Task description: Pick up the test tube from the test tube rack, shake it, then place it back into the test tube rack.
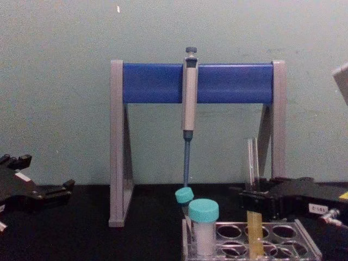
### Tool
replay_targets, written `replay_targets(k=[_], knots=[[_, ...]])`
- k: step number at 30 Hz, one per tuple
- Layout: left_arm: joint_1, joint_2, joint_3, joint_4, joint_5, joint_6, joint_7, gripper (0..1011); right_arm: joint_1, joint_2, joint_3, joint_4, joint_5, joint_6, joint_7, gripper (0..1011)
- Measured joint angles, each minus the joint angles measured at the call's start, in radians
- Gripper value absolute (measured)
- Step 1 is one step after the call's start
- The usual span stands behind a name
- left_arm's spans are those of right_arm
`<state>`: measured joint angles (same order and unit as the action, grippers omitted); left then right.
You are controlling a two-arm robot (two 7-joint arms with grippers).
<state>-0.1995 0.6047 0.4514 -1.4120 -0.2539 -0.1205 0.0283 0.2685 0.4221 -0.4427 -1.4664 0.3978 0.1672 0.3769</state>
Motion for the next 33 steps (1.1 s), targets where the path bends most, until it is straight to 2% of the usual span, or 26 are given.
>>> replay_targets(k=[4,6,7,11,13,30,33], knots=[[0.0,0.0,0.0,0.0,0.0,0.0,0.0,1010,0.0,0.0,0.0,0.0,0.0,0.0,-0.001,535],[0.0,0.0,0.0,0.0,0.0,0.0,0.0,1010,0.0,0.001,0.0,-0.001,0.001,0.0,-0.001,429],[0.0,0.0,0.0,0.0,0.0,0.0,0.0,1010,0.0,0.001,0.0,-0.001,0.001,0.0,-0.001,429],[0.0,0.0,0.0,0.0,0.0,0.0,0.0,1010,0.0,0.001,0.0,-0.001,0.001,0.001,-0.001,270],[0.0,0.0,0.0,0.0,0.0,0.0,0.0,1010,0.0,0.001,0.0,-0.001,0.002,0.0,-0.001,239],[0.0,0.0,0.0,0.0,0.0,0.0,0.0,1010,0.0,0.001,0.0,-0.001,0.002,0.0,-0.001,232],[0.0,0.0,0.0,0.0,0.0,0.0,0.0,1010,-0.01,-0.002,0.008,-0.005,0.001,-0.018,0.007,232]])
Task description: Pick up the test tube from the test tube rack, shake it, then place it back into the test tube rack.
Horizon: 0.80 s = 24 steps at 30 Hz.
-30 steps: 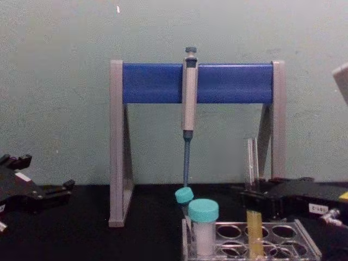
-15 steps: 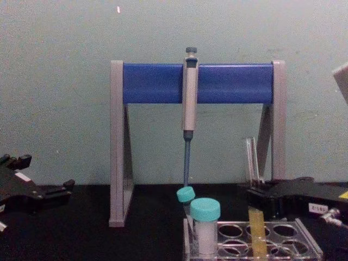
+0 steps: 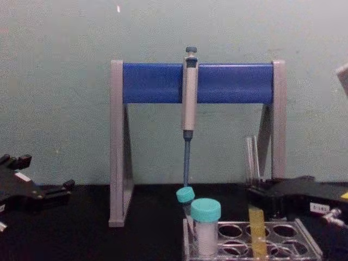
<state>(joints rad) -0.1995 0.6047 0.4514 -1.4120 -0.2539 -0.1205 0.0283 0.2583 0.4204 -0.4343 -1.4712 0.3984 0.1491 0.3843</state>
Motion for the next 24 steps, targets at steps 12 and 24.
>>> replay_targets(k=[12,24], knots=[[0.0,0.0,0.0,0.0,0.0,0.0,0.0,1010,-0.056,0.002,0.034,-0.039,-0.013,-0.083,0.015,232],[0.0,0.0,0.0,0.0,0.0,0.0,0.0,1010,-0.112,0.013,0.093,-0.144,0.0,-0.164,0.026,232]])
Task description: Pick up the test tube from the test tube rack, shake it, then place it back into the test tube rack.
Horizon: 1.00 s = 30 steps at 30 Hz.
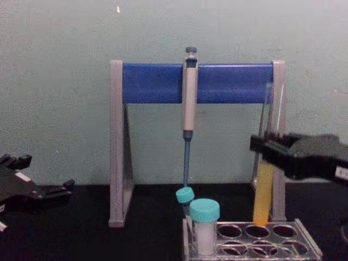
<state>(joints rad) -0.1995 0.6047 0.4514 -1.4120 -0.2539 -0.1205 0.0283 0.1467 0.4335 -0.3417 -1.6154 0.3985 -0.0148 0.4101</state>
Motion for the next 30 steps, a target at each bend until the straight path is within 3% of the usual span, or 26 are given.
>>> replay_targets(k=[7,23,30], knots=[[0.0,0.0,0.0,0.0,0.0,0.0,0.0,1010,0.005,-0.005,0.017,-0.033,0.0,-0.015,-0.007,232],[0.0,0.0,0.0,0.0,0.0,0.0,0.0,1009,0.019,-0.011,0.023,-0.02,-0.026,-0.008,-0.016,232],[0.0,0.0,0.0,0.0,0.0,0.0,0.0,1010,-0.001,0.005,0.055,-0.041,-0.035,0.0,-0.036,232]])
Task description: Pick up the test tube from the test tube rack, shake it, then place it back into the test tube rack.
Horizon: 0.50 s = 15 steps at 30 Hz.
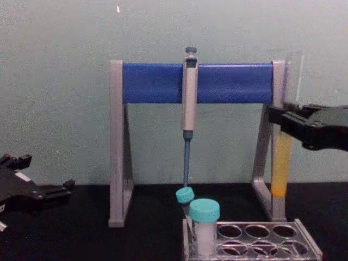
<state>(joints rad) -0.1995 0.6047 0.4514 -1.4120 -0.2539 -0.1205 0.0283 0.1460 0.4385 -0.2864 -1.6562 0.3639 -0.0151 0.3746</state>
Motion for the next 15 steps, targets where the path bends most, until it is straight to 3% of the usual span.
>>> replay_targets(k=[8,15], knots=[[0.0,0.0,0.0,0.0,0.0,0.0,0.0,1010,-0.078,0.029,0.031,-0.079,0.0,0.029,-0.017,232],[0.0,0.0,0.0,0.0,0.0,0.0,0.0,1010,-0.125,0.041,0.024,-0.127,0.011,0.056,-0.004,232]])
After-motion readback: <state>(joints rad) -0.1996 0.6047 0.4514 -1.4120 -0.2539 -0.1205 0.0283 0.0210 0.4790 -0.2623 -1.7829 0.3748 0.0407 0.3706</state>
